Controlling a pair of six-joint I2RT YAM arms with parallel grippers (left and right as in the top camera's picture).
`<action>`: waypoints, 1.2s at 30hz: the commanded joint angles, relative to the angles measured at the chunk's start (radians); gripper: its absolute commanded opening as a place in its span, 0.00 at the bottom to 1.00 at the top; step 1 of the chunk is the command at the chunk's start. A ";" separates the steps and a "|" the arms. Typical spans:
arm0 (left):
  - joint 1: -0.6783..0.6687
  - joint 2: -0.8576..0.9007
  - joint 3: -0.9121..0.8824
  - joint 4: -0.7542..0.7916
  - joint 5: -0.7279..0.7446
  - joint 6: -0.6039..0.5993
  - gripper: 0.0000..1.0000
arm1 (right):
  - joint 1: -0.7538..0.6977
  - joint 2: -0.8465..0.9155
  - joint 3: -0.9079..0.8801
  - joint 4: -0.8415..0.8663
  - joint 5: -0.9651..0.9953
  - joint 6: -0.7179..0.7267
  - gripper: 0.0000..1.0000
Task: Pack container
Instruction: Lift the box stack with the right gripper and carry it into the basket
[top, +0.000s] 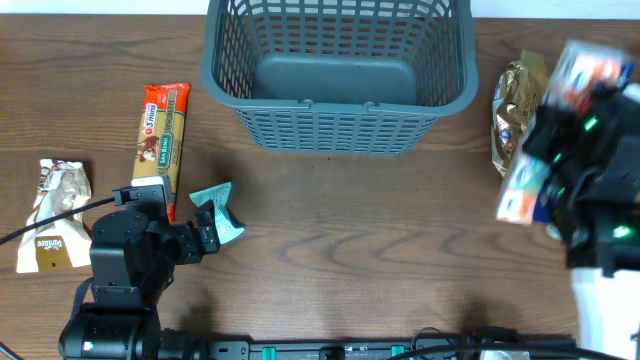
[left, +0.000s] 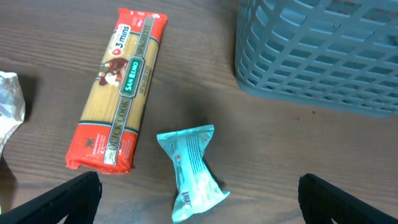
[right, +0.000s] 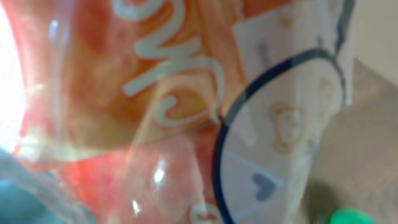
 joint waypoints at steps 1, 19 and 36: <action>-0.003 0.000 0.020 0.006 -0.013 0.017 0.98 | 0.002 0.130 0.262 -0.047 -0.140 -0.110 0.01; -0.003 0.000 0.020 0.006 -0.013 0.016 0.98 | 0.319 0.798 1.084 -0.060 -0.384 -0.851 0.01; -0.003 0.000 0.020 0.006 -0.013 0.016 0.98 | 0.419 1.135 1.083 -0.281 -0.460 -1.010 0.01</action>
